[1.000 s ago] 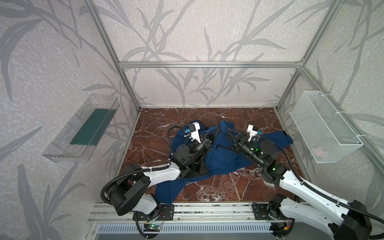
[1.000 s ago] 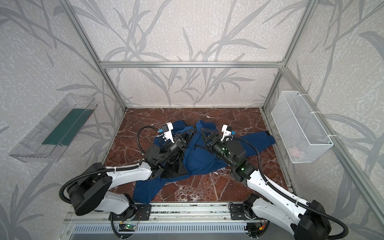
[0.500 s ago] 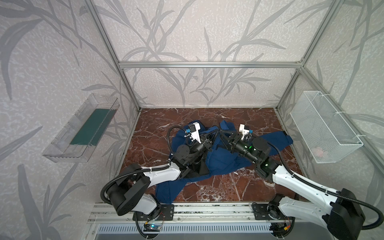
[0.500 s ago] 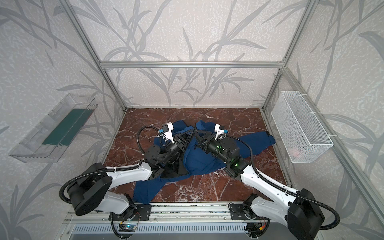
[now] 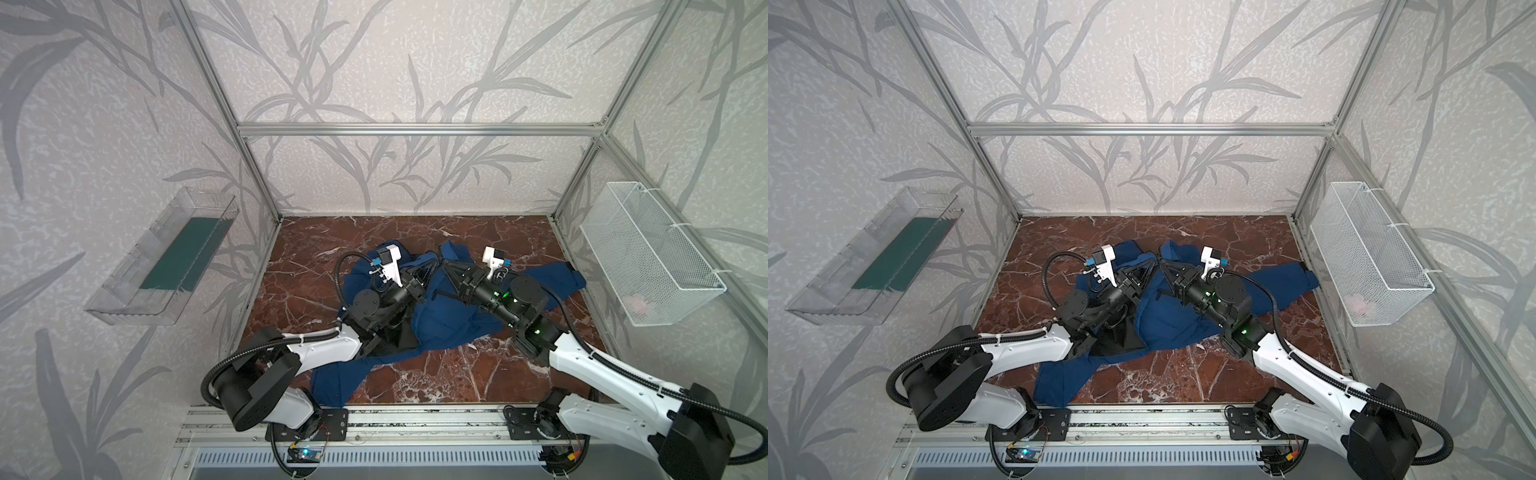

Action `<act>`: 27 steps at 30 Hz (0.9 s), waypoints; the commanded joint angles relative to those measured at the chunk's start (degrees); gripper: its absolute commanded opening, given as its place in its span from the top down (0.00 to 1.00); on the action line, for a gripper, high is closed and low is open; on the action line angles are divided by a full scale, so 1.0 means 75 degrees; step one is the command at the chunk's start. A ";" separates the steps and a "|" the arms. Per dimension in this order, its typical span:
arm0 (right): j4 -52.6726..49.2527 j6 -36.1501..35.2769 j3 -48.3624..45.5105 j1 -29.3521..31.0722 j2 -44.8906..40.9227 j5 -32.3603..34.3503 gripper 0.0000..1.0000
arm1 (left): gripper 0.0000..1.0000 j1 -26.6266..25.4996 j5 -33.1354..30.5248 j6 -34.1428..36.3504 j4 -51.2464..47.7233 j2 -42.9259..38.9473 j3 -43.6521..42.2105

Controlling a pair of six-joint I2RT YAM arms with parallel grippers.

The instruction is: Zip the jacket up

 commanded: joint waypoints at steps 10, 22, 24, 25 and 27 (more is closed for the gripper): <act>0.0306 -0.0012 0.0016 0.0042 -0.0173 0.0090 1.00 | 1.00 -0.0071 0.0098 -0.0017 0.0142 -0.0034 0.0126; 0.0716 -0.0012 0.0338 0.0045 0.0110 0.0506 1.00 | 1.00 -0.0451 0.0046 0.0018 -0.0138 -0.0274 -0.0198; 0.0852 0.0012 0.0348 0.0044 0.0167 0.0535 1.00 | 1.00 -0.0496 -0.0007 0.0040 -0.0240 -0.0379 -0.0292; 0.0932 0.0030 0.0352 0.0044 0.0192 0.0563 1.00 | 1.00 -0.0504 -0.0012 0.0057 -0.0323 -0.0443 -0.0338; 0.1058 0.0031 0.0362 0.0044 0.0199 0.0678 1.00 | 1.00 -0.0528 -0.0023 0.0100 -0.0500 -0.0545 -0.0417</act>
